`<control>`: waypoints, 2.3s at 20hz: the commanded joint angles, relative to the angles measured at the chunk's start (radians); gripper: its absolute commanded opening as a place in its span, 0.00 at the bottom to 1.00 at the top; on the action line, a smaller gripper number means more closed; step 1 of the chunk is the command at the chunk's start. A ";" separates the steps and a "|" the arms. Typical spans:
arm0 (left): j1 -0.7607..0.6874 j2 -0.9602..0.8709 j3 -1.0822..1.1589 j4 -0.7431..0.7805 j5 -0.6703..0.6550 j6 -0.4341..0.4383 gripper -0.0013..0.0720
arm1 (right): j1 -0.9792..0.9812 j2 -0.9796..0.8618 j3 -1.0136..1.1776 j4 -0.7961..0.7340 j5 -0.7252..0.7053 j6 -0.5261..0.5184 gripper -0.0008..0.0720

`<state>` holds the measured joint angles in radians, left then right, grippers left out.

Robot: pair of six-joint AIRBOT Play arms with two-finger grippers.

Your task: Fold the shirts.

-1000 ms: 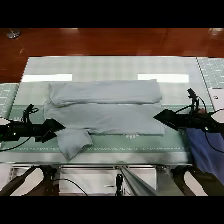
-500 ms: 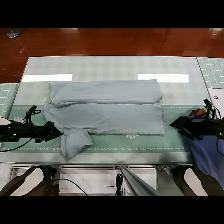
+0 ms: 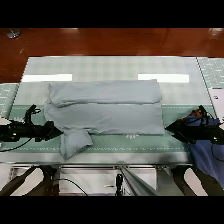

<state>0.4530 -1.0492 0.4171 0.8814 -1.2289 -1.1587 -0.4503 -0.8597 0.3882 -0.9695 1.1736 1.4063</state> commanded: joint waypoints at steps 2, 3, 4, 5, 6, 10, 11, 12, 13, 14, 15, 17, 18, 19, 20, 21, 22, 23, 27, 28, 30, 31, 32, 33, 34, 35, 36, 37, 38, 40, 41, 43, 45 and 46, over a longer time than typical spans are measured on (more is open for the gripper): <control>0.000 0.001 0.000 0.000 0.017 0.006 0.06 | 0.106 -0.042 0.000 0.026 -0.071 0.013 0.87; 0.000 0.001 0.000 0.000 0.017 0.007 0.06 | 0.130 -0.075 0.000 0.037 -0.084 0.015 0.87; 0.000 0.001 0.000 0.000 0.017 0.007 0.06 | 0.153 -0.110 0.001 0.058 -0.093 0.011 0.87; 0.000 0.001 0.000 0.000 0.017 0.006 0.06 | 0.173 -0.143 0.011 0.068 -0.099 0.005 0.87; 0.000 0.001 0.000 0.000 0.018 0.006 0.06 | 0.193 -0.176 0.033 0.071 -0.103 0.005 0.87; 0.000 0.001 0.000 0.000 0.026 0.007 0.06 | 0.272 -0.298 0.153 0.071 -0.121 0.030 0.86; 0.000 0.001 0.000 0.000 0.029 0.008 0.06 | 0.293 -0.330 0.178 0.071 -0.121 0.031 0.69; 0.000 0.001 0.001 0.001 0.032 0.015 0.06 | 0.309 -0.358 0.197 0.071 -0.119 0.034 0.46; 0.000 0.001 0.003 0.000 0.032 0.014 0.06 | 0.324 -0.380 0.216 0.071 -0.114 0.026 0.15; 0.000 0.001 0.009 0.000 0.027 0.014 0.06 | 0.336 -0.392 0.240 0.069 -0.106 -0.004 0.04; 0.000 0.001 0.024 0.000 0.021 0.013 0.06 | 0.336 -0.392 0.268 0.068 -0.100 -0.007 0.03; 0.000 0.001 0.085 -0.046 0.014 0.034 0.06 | 0.320 -0.392 0.359 0.032 -0.085 0.005 0.03; 0.000 0.001 0.128 -0.086 0.021 0.068 0.06 | 0.310 -0.393 0.418 0.002 -0.077 0.027 0.03; -0.001 0.000 0.168 -0.116 0.047 0.072 0.06 | 0.304 -0.393 0.473 -0.023 -0.073 0.043 0.03; -0.001 -0.011 0.213 -0.132 0.080 0.052 0.06 | 0.301 -0.402 0.533 -0.042 -0.069 0.056 0.03; -0.004 -0.037 0.257 -0.134 0.098 0.022 0.06 | 0.302 -0.422 0.593 -0.053 -0.056 0.063 0.03; -0.015 -0.080 0.310 -0.134 0.100 0.010 0.06 | 0.304 -0.448 0.644 -0.049 -0.048 0.069 0.03; -0.035 -0.128 0.364 -0.134 0.097 -0.006 0.06 | 0.305 -0.478 0.688 -0.030 -0.048 0.069 0.03; -0.162 -0.364 0.645 -0.134 0.084 -0.052 0.06 | 0.304 -0.607 0.834 0.019 -0.063 0.087 0.03; -0.185 -0.433 0.733 -0.133 0.066 -0.065 0.06 | 0.304 -0.638 0.864 0.032 -0.054 0.088 0.03; -0.201 -0.563 0.908 -0.131 0.013 -0.104 0.06 | 0.304 -0.697 0.912 0.048 -0.045 0.095 0.03; -0.199 -0.620 0.988 -0.121 -0.018 -0.138 0.06 | 0.304 -0.722 0.931 0.053 -0.045 0.096 0.03; -0.197 -0.674 1.066 -0.097 -0.054 -0.173 0.06 | 0.304 -0.743 0.948 0.055 -0.043 0.096 0.03; -0.196 -0.716 1.128 -0.060 -0.086 -0.204 0.06 | 0.304 -0.764 0.964 0.055 -0.043 0.095 0.03; -0.196 -0.751 1.180 -0.013 -0.109 -0.227 0.06 | 0.304 -0.782 0.977 0.055 -0.044 0.095 0.03; -0.197 -0.776 1.215 0.021 -0.123 -0.235 0.06 | 0.304 -0.801 0.991 0.055 -0.044 0.094 0.03; -0.197 -0.794 1.231 0.037 -0.130 -0.235 0.06 | 0.304 -0.816 0.999 0.055 -0.049 0.094 0.03; -0.197 -0.805 1.233 0.044 -0.129 -0.234 0.06 | 0.304 -0.829 1.003 0.056 -0.064 0.095 0.03; -0.198 -0.818 1.233 0.047 -0.131 -0.234 0.06 | 0.304 -0.843 1.003 0.057 -0.080 0.097 0.03; -0.203 -0.843 1.233 0.046 -0.134 -0.234 0.06 | 0.304 -0.873 1.003 0.069 -0.093 0.102 0.04; -0.204 -0.853 1.233 0.046 -0.133 -0.234 0.07 | 0.304 -0.888 1.003 0.078 -0.098 0.101 0.04; -0.209 -0.859 1.234 0.046 -0.162 -0.234 0.91 | 0.304 -0.907 1.003 0.079 -0.104 0.097 0.91; -0.194 -0.858 1.265 0.103 -0.240 -0.242 0.98 | 0.278 -0.899 1.007 0.080 -0.058 0.070 0.87; -0.178 -0.855 1.286 0.130 -0.284 -0.242 0.98 | 0.256 -0.893 1.013 0.077 -0.020 0.070 0.87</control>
<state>0.2562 -1.8969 1.6661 0.9466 -1.4166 -1.3926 -0.1646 -1.7485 1.3918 -0.8940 1.0985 1.4933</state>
